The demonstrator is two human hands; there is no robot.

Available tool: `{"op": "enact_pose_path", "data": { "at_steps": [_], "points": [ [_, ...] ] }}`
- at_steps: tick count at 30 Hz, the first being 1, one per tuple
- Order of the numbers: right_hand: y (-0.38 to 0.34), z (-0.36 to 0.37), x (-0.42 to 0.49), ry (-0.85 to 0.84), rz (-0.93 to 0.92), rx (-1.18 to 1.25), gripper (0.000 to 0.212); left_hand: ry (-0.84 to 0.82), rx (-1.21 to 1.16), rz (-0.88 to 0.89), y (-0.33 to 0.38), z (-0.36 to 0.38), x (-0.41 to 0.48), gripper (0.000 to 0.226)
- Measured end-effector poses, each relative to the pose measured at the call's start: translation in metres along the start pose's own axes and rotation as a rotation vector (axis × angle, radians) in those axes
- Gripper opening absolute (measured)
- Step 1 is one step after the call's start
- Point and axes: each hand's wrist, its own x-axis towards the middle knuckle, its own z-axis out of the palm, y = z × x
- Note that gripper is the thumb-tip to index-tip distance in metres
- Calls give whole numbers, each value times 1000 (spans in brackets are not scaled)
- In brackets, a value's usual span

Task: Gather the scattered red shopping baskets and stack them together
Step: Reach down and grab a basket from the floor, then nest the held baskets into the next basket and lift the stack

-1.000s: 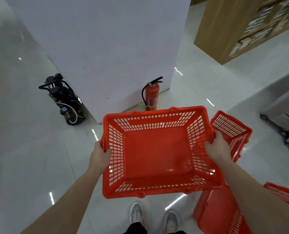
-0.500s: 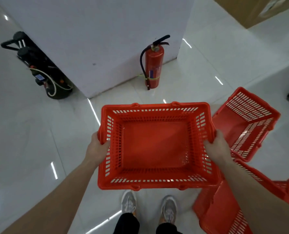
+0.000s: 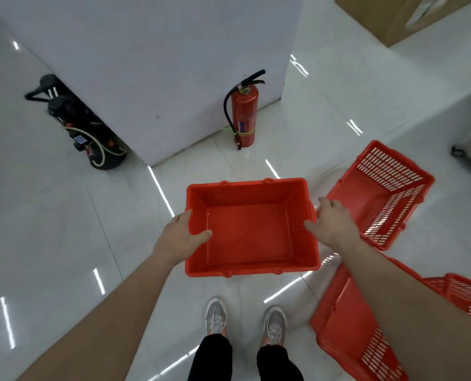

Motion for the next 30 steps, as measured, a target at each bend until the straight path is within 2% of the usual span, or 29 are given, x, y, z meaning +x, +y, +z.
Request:
{"op": "enact_pose_path", "data": {
  "at_steps": [6, 13, 17, 20, 30],
  "points": [
    [-7, -100, -101, 65, -5, -48, 69, 29, 209, 178, 107, -64, -83, 88],
    [15, -155, -229, 153, 155, 7, 70, 17, 368, 500, 209, -75, -160, 80],
    [36, -160, -300, 241, 329, 99, 67, -64, 461, 720, 251, -52, -199, 81],
    [58, -153, -357, 287, 477, 143, 72, -138, 550, 882, 274, -29, -232, 79],
    [146, -94, -562, 390, 948, 317, 70, -320, 783, 1284, 320, 81, -380, 75]
  ]
}}
